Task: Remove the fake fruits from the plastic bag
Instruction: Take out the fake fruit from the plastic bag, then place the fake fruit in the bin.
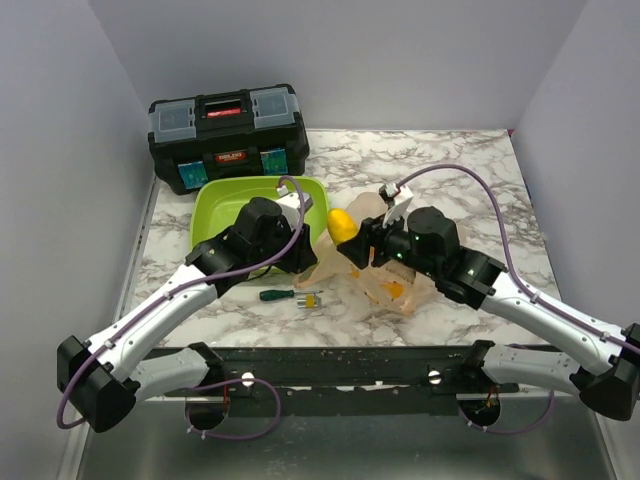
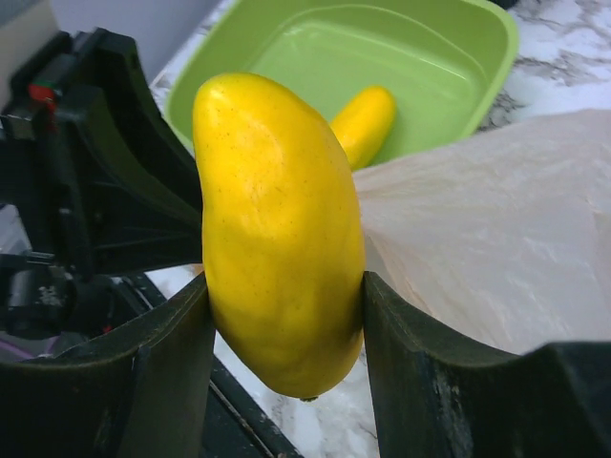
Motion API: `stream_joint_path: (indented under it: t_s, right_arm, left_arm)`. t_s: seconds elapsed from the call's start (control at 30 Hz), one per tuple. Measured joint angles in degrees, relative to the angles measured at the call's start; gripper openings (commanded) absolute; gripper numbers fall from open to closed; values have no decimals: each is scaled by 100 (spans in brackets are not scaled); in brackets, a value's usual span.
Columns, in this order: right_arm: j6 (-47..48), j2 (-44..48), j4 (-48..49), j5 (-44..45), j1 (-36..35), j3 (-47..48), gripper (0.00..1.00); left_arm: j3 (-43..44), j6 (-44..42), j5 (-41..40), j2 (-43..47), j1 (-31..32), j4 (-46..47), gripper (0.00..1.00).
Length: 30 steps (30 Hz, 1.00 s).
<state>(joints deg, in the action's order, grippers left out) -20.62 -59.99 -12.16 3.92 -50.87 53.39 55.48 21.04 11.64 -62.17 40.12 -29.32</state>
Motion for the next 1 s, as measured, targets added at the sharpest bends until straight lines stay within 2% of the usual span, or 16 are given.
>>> stream_joint_path:
  t_s: [0.17,0.3,0.53,0.8,1.0]
  right_arm:
    - [-162,-76,142,-326,0,260,1]
    - [-455,-74,365,-286,0,348,1]
    - [-1191,-411,1064,-177,4,514,1]
    - [-1598,-2155,857,-55,7,2009,1]
    - [-2024,-3517,144,140,9,3445,1]
  left_arm:
    - [0,-4,-4,170,0,-24,44]
    - [0,-42,-35,361,0,-44,63]
    - [-2,-208,-529,1357,0,-74,87]
    - [-133,-389,-1532,2511,0,-79,89]
    - [-669,-568,-2308,3309,0,-13,92]
